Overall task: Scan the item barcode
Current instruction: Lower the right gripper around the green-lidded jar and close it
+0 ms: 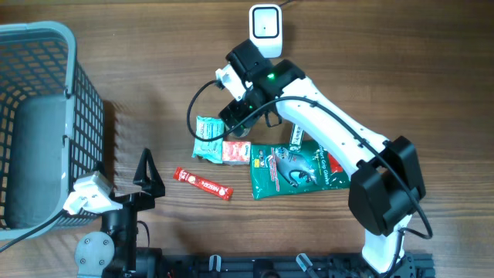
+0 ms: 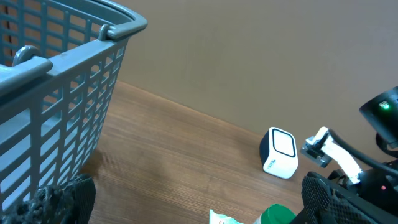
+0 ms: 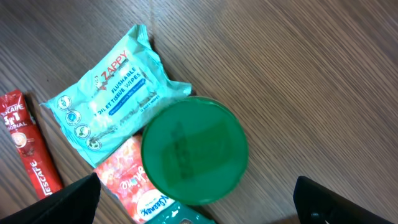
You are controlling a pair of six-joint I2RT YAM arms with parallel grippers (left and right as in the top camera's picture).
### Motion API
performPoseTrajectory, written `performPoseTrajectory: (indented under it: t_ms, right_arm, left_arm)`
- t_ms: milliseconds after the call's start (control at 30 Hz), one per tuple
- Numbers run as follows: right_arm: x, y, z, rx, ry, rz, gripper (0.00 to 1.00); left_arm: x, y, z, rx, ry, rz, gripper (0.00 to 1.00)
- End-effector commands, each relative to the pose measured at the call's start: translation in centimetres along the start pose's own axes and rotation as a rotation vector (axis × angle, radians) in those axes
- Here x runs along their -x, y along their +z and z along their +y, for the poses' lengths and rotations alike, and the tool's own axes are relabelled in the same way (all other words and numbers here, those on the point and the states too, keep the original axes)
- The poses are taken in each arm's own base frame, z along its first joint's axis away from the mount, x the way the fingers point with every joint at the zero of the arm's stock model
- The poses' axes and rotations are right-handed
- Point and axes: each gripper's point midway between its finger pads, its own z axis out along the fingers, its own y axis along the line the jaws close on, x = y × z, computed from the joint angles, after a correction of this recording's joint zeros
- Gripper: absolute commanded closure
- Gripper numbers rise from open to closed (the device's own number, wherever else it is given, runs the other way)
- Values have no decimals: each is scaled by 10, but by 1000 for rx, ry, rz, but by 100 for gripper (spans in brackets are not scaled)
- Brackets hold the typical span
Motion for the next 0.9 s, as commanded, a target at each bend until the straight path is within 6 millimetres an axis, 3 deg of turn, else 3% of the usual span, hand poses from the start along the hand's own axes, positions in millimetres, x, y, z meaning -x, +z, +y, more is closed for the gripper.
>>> performPoseTrajectory:
  t_ms: [0, 100, 300, 367, 500, 733, 867]
  right_arm:
    - [4, 23, 4, 13, -31, 18, 0]
    - [1, 42, 4, 16, -28, 36, 0]
    - [9, 54, -5, -27, 25, 8, 0]
    - [9, 57, -7, -35, 47, 12, 6]
    - [7, 57, -9, -46, 79, 18, 23]
    - [-7, 53, -18, -106, 147, 74, 34]
    - [-10, 42, -20, -130, 244, 75, 35]
  left_arm:
    - [1, -1, -1, -4, 15, -7, 0]
    - [1, -1, -1, -4, 15, -7, 0]
    - [1, -1, -1, -4, 15, -7, 0]
    - [1, -1, -1, -4, 15, -7, 0]
    - [1, -1, -1, -4, 15, -7, 0]
    - [1, -1, -1, -4, 15, -7, 0]
    - [1, -1, -1, -4, 15, -7, 0]
